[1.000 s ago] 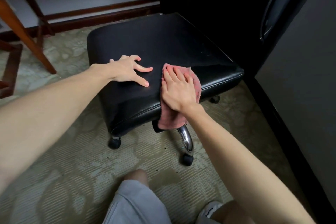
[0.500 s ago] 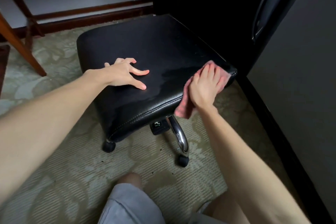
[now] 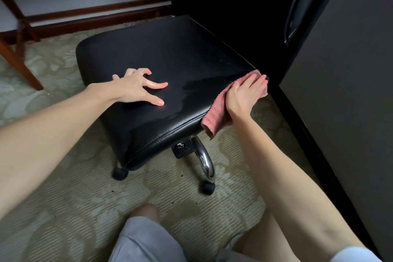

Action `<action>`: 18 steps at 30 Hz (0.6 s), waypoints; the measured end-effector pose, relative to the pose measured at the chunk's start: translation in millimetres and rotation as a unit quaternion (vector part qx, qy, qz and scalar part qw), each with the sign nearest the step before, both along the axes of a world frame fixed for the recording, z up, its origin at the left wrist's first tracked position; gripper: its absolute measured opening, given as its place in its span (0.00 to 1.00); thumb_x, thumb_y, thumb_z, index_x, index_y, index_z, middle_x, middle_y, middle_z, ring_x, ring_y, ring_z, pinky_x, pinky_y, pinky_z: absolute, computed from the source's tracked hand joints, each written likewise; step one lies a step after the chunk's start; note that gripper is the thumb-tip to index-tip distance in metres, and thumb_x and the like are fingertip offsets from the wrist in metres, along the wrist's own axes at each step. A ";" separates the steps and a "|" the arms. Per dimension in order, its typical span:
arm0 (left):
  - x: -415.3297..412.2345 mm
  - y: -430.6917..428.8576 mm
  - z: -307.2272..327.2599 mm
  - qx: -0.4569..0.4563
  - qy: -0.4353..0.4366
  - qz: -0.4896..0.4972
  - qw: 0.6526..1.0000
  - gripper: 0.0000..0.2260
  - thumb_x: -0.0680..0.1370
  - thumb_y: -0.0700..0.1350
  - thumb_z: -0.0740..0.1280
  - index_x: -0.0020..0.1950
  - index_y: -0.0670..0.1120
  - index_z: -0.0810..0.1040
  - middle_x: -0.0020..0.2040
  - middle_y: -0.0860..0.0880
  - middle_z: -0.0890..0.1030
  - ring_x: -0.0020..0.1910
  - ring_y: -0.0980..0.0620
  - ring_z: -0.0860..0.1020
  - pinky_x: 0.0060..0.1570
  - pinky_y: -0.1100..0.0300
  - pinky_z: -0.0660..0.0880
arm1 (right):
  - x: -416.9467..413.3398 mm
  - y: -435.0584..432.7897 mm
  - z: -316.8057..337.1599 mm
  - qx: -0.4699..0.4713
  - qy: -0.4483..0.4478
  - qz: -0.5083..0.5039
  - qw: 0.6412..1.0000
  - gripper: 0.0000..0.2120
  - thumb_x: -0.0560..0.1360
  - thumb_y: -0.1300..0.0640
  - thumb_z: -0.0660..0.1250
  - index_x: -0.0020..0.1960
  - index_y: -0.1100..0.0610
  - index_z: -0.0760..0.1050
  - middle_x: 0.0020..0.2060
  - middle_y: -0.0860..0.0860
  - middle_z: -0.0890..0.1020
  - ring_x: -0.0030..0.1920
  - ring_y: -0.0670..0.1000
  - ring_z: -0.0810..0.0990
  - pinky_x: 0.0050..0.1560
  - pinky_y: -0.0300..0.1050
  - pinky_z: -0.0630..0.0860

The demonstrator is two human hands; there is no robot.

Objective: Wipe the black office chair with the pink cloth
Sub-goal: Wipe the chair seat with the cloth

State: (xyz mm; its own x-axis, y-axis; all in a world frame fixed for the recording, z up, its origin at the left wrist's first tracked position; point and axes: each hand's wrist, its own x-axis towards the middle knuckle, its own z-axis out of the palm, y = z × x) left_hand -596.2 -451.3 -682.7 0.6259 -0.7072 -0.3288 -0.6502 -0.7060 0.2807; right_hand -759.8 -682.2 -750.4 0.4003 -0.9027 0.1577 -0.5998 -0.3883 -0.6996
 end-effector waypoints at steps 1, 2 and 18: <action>-1.7 -1.7 -0.4 0.002 -0.008 -0.002 1.000 0.24 0.70 0.67 0.70 0.66 0.73 0.70 0.78 0.54 0.57 0.77 0.51 0.49 0.72 0.40 0.47 | 2.7 -3.5 1.1 0.010 0.014 -0.006 1.000 0.27 0.84 0.55 0.47 0.78 0.66 0.46 0.78 0.62 0.43 0.78 0.60 0.39 0.75 0.53 0.35; -3.1 -4.4 0.2 0.004 -0.021 -0.007 1.000 0.26 0.70 0.68 0.70 0.67 0.73 0.68 0.78 0.53 0.58 0.76 0.50 0.50 0.72 0.40 0.49 | 5.0 -8.2 1.9 0.011 0.028 -0.011 0.999 0.27 0.84 0.55 0.47 0.78 0.66 0.46 0.78 0.63 0.43 0.78 0.60 0.39 0.75 0.53 0.35; 65.7 -110.4 14.9 0.011 -0.010 -0.083 0.996 0.37 0.72 0.65 0.71 0.78 0.62 0.60 0.81 0.50 0.51 0.79 0.50 0.44 0.73 0.38 0.46 | 32.1 -63.9 15.0 -0.046 0.193 0.049 0.979 0.28 0.83 0.52 0.48 0.79 0.63 0.47 0.78 0.59 0.51 0.78 0.61 0.46 0.76 0.56 0.41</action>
